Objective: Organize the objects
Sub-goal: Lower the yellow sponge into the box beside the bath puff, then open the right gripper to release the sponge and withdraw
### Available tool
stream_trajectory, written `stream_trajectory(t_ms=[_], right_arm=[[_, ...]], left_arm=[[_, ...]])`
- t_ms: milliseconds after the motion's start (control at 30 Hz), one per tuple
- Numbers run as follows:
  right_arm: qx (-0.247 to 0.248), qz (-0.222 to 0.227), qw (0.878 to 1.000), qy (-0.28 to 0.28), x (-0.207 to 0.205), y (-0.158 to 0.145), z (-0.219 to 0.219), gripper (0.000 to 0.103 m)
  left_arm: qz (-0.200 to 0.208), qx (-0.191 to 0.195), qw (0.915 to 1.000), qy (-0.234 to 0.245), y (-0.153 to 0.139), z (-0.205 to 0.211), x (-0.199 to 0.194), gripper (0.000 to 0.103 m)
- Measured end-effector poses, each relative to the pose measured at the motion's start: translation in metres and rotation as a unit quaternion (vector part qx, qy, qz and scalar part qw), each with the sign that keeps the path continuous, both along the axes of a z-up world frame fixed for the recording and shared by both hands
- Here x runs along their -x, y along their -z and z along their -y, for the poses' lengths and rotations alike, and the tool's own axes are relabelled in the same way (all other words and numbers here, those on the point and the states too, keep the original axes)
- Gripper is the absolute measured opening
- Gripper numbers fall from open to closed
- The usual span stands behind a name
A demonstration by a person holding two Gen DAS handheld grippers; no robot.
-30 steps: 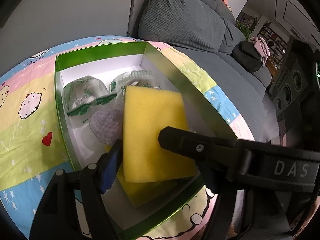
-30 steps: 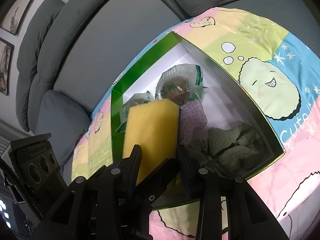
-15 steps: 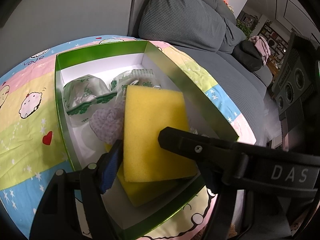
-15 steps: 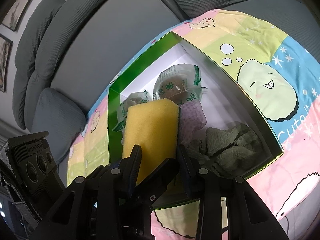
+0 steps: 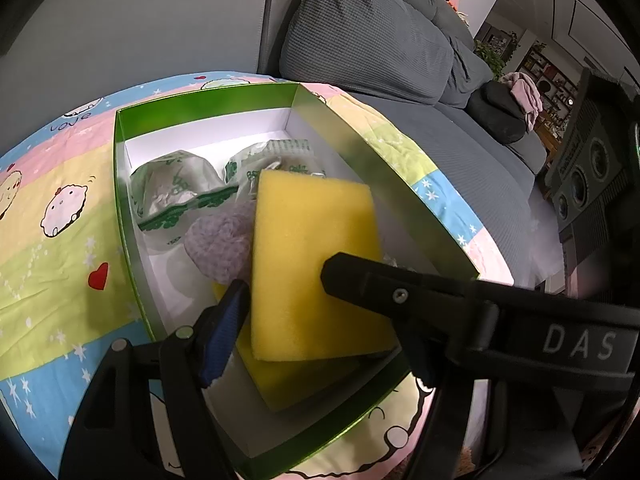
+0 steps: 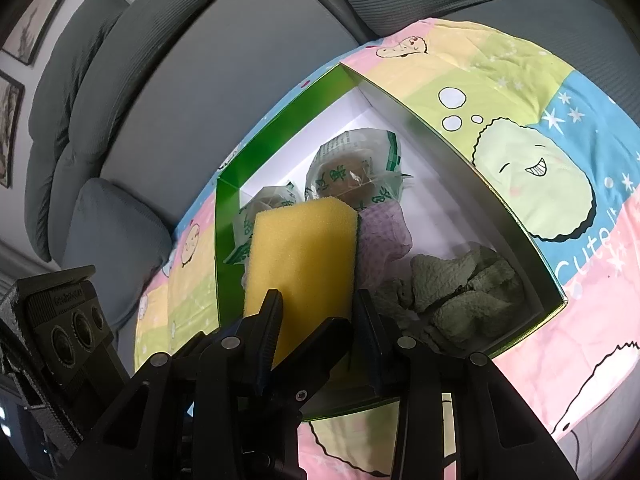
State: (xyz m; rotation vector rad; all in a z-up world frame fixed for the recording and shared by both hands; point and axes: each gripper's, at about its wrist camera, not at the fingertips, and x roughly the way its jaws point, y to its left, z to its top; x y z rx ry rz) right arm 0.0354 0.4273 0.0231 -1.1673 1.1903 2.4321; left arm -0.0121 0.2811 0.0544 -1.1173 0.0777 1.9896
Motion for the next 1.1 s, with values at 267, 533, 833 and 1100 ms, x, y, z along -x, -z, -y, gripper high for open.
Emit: stream_trajectory(t_ms=[267,533,833,1100], right_arm=[[-0.007,0.006,1.000,0.006,0.000,0.000,0.000,0.039],[-0.012,0.005,1.000,0.018,-0.006,-0.005,0.002,0.039],[-0.050,-0.007,0.998,0.045,-0.019,-0.026,0.006,0.062],[-0.083,-0.019,0.995,0.050,-0.030,-0.045,0.015,0.070]], left_arm=[[-0.004,0.005,1.0000,-0.004,-0.001,0.000,-0.001,0.071],[-0.012,0.008,0.9999,-0.002,-0.006,0.001,-0.004,0.080],[-0.039,0.001,0.9991,-0.016,-0.022,0.011,-0.012,0.088],[-0.052,-0.010,0.9982,-0.029,-0.036,0.025,-0.021,0.102]])
